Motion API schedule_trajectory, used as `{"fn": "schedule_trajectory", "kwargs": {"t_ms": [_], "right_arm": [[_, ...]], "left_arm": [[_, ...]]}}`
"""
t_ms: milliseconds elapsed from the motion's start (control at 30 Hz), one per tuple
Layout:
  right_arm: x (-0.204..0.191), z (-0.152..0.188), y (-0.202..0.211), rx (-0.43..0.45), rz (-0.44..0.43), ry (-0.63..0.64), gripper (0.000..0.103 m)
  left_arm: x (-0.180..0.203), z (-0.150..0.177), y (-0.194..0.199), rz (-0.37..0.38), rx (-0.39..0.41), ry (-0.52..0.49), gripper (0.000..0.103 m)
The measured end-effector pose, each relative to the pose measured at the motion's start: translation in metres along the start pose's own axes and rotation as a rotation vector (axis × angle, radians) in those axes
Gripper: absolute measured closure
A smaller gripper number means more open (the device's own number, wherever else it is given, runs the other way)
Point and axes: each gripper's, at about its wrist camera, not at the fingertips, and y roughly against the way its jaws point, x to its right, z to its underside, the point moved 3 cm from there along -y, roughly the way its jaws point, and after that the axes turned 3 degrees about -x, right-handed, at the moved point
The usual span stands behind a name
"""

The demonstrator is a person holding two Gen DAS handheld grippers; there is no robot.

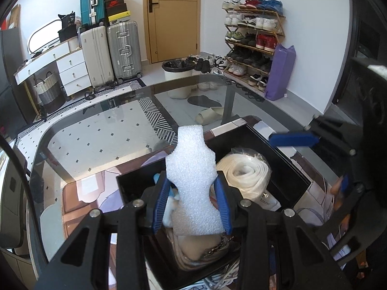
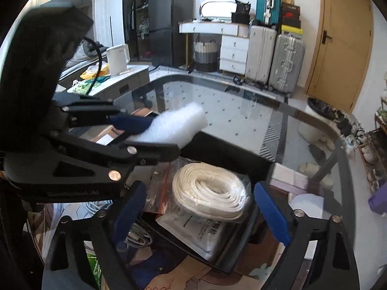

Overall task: Organize soft objects
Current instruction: 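Open both grippers to release the foam and rope coil, then withdraw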

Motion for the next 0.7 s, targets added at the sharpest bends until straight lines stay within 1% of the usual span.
{"fn": "schedule_trajectory", "kwargs": {"t_ms": [67, 267, 500, 533, 567, 633, 700], "right_arm": [[0.003, 0.003, 0.004, -0.002, 0.007, -0.012, 0.005], [0.012, 0.015, 0.015, 0.007, 0.024, -0.046, 0.005], [0.018, 0.026, 0.025, 0.019, 0.029, -0.094, 0.005], [0.017, 0.029, 0.028, 0.023, 0.03, -0.098, 0.005], [0.017, 0.03, 0.029, 0.025, 0.03, -0.101, 0.005], [0.016, 0.034, 0.032, 0.03, 0.028, -0.109, 0.005], [0.014, 0.041, 0.035, 0.032, 0.021, -0.122, 0.003]], "left_arm": [[0.0, 0.001, -0.003, 0.002, -0.012, -0.008, 0.067], [0.007, 0.006, -0.007, 0.016, -0.033, -0.044, 0.067], [0.004, 0.003, -0.015, 0.02, -0.057, -0.022, 0.063], [0.004, 0.003, -0.014, 0.018, -0.059, -0.02, 0.059], [0.003, 0.003, -0.013, 0.013, -0.06, -0.017, 0.05], [0.003, 0.004, -0.008, 0.007, -0.053, -0.004, 0.041], [0.001, 0.005, -0.002, 0.007, -0.046, 0.008, 0.041]]}}
